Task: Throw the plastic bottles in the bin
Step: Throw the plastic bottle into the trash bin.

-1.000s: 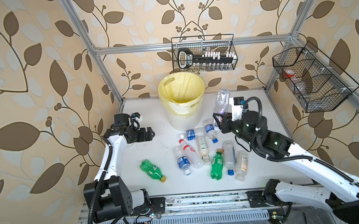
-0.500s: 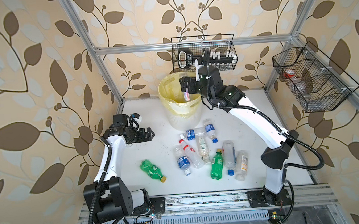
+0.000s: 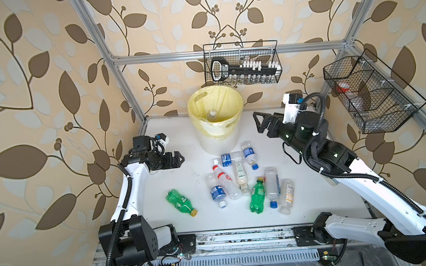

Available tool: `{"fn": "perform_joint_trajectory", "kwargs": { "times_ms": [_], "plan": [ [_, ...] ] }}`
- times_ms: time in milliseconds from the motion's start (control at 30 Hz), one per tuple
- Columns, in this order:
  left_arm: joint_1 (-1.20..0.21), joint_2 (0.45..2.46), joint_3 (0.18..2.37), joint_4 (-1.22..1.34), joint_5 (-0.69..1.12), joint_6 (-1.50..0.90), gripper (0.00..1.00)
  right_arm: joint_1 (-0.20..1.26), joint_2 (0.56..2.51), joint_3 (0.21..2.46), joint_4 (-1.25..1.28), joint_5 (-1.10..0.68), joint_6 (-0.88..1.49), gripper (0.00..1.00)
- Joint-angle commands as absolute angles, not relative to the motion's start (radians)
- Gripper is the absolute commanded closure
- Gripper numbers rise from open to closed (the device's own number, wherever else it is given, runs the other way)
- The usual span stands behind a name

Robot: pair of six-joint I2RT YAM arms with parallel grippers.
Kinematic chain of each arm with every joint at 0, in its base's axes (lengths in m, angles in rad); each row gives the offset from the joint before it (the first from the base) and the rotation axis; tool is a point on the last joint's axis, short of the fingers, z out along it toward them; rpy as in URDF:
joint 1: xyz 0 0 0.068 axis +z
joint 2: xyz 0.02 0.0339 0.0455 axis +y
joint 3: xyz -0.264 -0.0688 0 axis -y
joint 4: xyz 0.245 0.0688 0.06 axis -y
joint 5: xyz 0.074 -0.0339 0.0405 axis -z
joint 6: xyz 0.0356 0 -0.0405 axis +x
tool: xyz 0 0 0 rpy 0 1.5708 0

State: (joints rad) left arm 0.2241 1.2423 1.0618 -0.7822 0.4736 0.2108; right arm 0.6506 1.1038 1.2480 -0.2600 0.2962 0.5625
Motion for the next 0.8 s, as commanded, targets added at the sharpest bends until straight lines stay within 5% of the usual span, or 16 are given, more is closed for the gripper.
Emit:
{"fn": "perform_joint_trajectory", "kwargs": {
  "times_ms": [0, 767],
  "plan": [
    [0.235, 1.197, 1.071, -0.790, 0.514, 0.245, 0.01, 0.634, 1.061, 1.143, -0.206, 0.272, 0.616, 0.00],
    [0.234, 1.213, 1.109, -0.866, 0.537, 0.367, 0.01, 0.631, 0.949, 0.960, -0.414, 0.331, 0.687, 0.00]
  ]
}}
